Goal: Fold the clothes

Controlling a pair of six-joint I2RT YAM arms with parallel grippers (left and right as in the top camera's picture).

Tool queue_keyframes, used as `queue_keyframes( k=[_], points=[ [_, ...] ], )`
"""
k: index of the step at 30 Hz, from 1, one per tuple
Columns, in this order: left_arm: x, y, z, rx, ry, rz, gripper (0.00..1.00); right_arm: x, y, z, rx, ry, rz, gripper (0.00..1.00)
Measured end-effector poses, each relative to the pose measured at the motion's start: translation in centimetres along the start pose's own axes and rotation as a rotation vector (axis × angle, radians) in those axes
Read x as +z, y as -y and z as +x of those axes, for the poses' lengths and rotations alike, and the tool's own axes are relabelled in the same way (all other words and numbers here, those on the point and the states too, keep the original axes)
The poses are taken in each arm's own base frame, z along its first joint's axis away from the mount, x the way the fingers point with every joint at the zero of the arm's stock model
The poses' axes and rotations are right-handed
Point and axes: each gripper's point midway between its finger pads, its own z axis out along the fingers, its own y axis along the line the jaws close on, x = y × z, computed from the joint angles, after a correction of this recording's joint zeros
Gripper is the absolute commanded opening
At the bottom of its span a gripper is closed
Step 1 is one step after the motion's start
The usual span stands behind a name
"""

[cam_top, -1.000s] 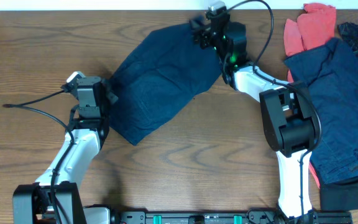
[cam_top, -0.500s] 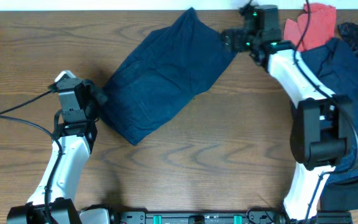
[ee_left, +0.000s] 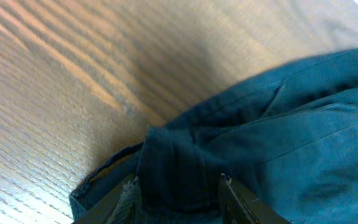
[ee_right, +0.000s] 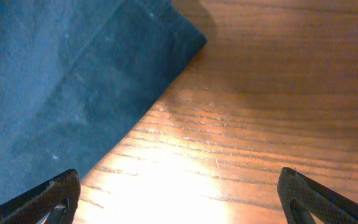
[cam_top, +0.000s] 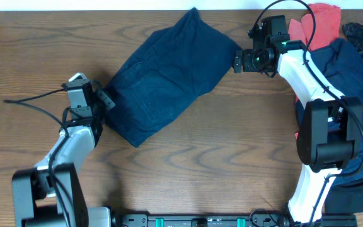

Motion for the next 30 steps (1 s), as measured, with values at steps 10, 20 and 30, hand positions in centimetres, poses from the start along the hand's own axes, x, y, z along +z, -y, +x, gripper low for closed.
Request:
queue_keyframes(
  k=[10,20,30],
  points=[
    [0.9,0.1,-0.1,0.006,0.014,0.008,0.06,0.0,0.0,0.3,0.004,-0.011,0.001,0.96],
    [0.6,-0.9,1.5,0.005,-0.056,-0.030,0.06,0.0,0.0,0.3,0.005,-0.013,0.001,0.97],
    [-7.4,-1.5,-0.9,-0.013,0.027,-0.109,0.06,0.0,0.0,0.4,0.005,-0.015,0.002,0.98]
  ],
)
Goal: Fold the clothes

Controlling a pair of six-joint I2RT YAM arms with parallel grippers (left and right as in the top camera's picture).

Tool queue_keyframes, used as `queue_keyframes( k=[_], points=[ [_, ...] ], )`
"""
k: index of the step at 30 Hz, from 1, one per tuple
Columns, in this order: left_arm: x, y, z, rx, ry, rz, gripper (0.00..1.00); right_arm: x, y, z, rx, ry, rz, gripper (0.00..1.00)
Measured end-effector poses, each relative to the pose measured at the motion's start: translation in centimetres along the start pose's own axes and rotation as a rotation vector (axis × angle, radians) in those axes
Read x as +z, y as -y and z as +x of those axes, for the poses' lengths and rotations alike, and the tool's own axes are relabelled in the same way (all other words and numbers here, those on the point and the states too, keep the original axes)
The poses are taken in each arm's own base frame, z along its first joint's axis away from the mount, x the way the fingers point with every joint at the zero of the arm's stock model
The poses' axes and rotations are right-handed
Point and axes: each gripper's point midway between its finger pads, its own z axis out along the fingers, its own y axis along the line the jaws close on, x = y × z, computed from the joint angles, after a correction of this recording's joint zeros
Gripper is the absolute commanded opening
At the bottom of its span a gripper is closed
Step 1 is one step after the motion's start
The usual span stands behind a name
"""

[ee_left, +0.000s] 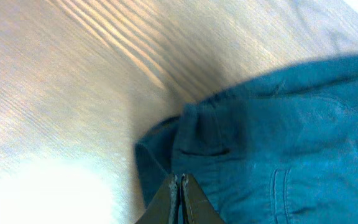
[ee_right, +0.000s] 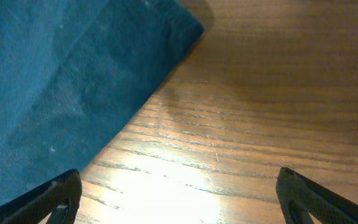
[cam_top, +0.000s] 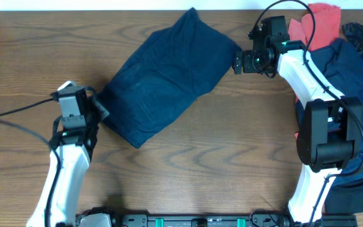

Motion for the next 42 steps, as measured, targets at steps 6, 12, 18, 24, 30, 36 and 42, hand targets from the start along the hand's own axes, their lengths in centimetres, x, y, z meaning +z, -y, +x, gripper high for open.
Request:
queue_keyframes(
  k=[6,12,18,24,30,36,42],
  points=[
    [0.1,-2.2,1.7,-0.066,-0.056,-0.106,0.06,0.0,0.0,0.1,0.000,-0.003,0.000,0.99],
    [2.1,-1.7,4.5,-0.123,-0.180,-0.077,0.06,0.0,0.0,0.1,0.000,-0.003,-0.002,0.95],
    [3.1,0.6,6.3,-0.146,-0.281,0.048,0.06,0.6,-1.5,0.5,0.005,-0.024,-0.090,0.95],
    [3.0,2.9,6.9,-0.117,-0.319,0.156,0.06,4.3,-3.1,0.9,0.008,-0.027,-0.165,0.93],
    [2.5,4.7,8.0,-0.067,-0.353,0.213,0.06,6.6,-4.8,-0.9,0.003,0.060,-0.225,0.86],
    [2.2,5.6,8.9,-0.040,-0.376,0.236,0.06,8.3,-7.1,-3.3,0.002,0.176,-0.288,0.86],
    [2.1,5.7,9.1,-0.038,-0.381,0.238,0.06,9.4,-9.5,-5.3,-0.027,0.286,-0.342,0.73]
  ],
)
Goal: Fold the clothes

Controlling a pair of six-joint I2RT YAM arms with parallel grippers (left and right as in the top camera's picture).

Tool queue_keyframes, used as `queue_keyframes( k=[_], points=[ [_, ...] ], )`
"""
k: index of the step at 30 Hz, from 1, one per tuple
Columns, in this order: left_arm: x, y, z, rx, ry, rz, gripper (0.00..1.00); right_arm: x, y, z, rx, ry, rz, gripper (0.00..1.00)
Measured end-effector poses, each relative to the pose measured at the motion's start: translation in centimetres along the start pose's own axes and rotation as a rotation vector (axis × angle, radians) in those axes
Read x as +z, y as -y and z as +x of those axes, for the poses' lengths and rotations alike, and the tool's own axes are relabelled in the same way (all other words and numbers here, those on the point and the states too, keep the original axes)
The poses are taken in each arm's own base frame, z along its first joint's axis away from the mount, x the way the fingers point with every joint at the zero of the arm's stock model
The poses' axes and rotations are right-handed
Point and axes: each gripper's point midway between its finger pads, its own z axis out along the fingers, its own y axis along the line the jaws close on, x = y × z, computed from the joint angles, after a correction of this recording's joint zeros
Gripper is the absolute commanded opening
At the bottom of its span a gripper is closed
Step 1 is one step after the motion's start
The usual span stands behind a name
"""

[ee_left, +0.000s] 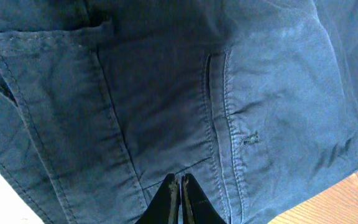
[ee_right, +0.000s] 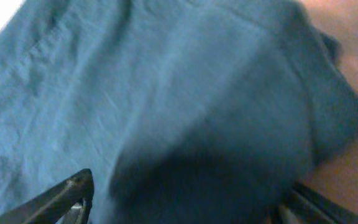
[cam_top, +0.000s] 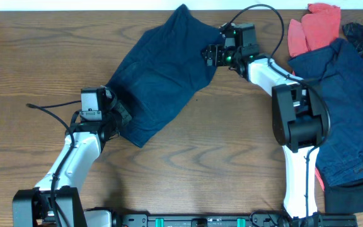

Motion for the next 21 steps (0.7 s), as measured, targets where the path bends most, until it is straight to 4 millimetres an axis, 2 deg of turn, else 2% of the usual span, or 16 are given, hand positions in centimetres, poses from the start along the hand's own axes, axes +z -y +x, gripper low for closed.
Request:
queue_keyframes(
  k=[1,5,6,10,12,14,17,19,21],
  points=[
    [0.0,0.0,0.0,0.000,0.000,0.000,0.06,0.2,-0.1,-0.2,-0.006,0.014,-0.007,0.63],
    [0.0,0.0,0.0,0.000,-0.001,-0.001,0.06,1.2,-0.3,0.2,-0.007,0.028,-0.018,0.08],
    [0.0,0.0,0.1,-0.001,-0.002,-0.001,0.06,1.3,-0.2,0.5,0.003,0.018,-0.013,0.01],
    [0.0,-0.3,0.4,0.006,-0.015,-0.012,0.06,1.0,0.3,1.7,0.037,-0.040,0.015,0.01],
    [0.0,-0.5,0.7,0.017,-0.028,-0.020,0.06,0.0,0.8,2.4,0.067,-0.099,0.058,0.01],
    [0.0,-0.7,1.0,0.030,-0.040,-0.029,0.06,-1.9,1.8,3.6,0.109,-0.178,0.124,0.01],
    [0.0,-1.0,1.3,0.053,-0.053,-0.038,0.06,-5.8,4.2,5.5,0.186,-0.302,0.249,0.01],
    [0.0,-1.1,1.4,0.070,-0.058,-0.041,0.06,-9.7,6.1,7.7,0.260,-0.424,0.355,0.01],
    [0.0,-1.1,1.4,0.086,-0.060,-0.042,0.07,-13.5,7.2,9.8,0.326,-0.536,0.432,0.10]
  ],
)
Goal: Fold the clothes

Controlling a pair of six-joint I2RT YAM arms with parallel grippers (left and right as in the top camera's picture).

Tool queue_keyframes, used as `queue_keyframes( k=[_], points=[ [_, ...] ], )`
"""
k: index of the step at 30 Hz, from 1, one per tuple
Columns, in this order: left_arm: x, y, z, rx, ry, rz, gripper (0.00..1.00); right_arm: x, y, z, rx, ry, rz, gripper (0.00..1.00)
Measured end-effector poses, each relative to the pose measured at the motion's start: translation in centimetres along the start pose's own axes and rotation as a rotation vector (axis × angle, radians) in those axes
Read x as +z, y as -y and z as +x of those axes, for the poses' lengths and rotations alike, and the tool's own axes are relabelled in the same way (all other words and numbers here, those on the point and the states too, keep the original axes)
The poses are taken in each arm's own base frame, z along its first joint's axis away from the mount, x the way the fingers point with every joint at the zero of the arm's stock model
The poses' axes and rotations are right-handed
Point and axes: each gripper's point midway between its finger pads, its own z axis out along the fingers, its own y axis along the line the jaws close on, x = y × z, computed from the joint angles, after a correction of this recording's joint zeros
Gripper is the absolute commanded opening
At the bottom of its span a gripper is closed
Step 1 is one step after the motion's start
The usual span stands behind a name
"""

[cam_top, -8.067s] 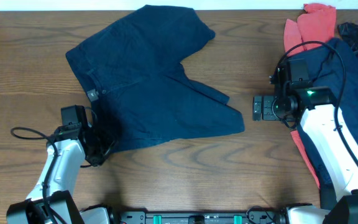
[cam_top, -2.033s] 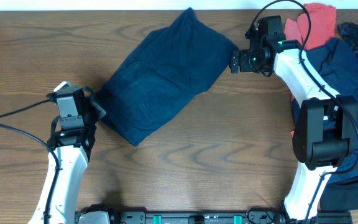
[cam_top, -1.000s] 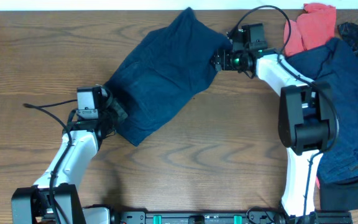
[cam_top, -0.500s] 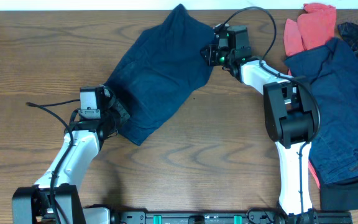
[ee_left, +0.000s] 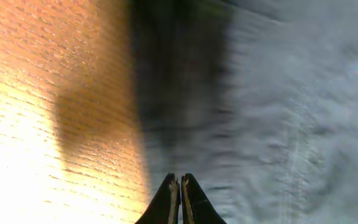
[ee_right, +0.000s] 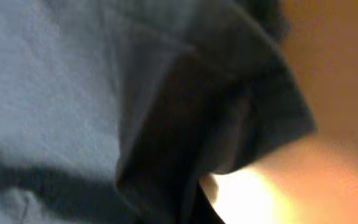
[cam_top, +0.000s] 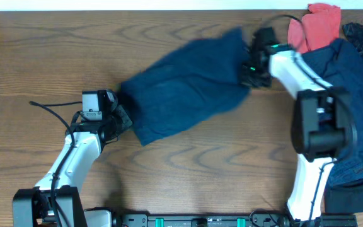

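The blue shorts (cam_top: 181, 94) lie stretched across the table's middle, blurred by motion. My left gripper (cam_top: 123, 116) sits at their left end. In the left wrist view its fingers (ee_left: 180, 179) are shut at the edge of the blue cloth (ee_left: 278, 112), apparently pinching it. My right gripper (cam_top: 251, 70) is at the shorts' right end. The right wrist view is filled by a dark bunched fold of cloth (ee_right: 185, 124). The gripper (ee_right: 194, 202) looks shut on it, and its fingertips are mostly hidden.
A red cloth (cam_top: 314, 25) and a heap of dark blue clothes (cam_top: 358, 82) lie at the right edge behind my right arm. Bare wooden table (cam_top: 188, 183) stretches in front of the shorts. My left arm's cable (cam_top: 49, 108) trails to the left.
My right gripper was open over the shorts' upper end; it now sits further right and lower, shut on that end. The shorts lie flatter and more stretched. The left gripper has barely moved.
First my left gripper was open around the shorts' left corner and the right was open on bare wood by their right end. Then the left was shut at the corner. Later the corner sat further right, with the right gripper over the cloth. Now both hold the stretched shorts.
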Motion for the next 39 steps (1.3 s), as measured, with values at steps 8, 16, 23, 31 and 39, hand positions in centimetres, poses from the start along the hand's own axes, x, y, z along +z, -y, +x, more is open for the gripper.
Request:
queue_keyframes(
  k=[8,16,23,31,39],
  points=[
    [0.0,0.8,-1.2,0.045,0.047,0.034,0.30,-4.9,2.7,6.8,0.044,-0.225,0.122,0.32],
    [-0.5,4.0,-3.4,0.108,0.130,0.178,0.40,-5.1,2.6,7.0,0.036,-0.231,0.129,0.42],
    [-0.7,6.5,-6.7,0.171,0.174,0.217,0.43,-9.1,3.0,2.7,0.052,-0.027,0.073,0.99],
    [3.6,7.5,-10.2,0.215,0.195,0.229,0.43,-13.9,2.6,0.7,0.032,0.127,0.033,0.99],
    [8.4,7.5,-8.3,0.241,0.127,0.233,0.38,-13.7,2.7,0.9,0.025,0.115,0.035,0.99]
  ],
)
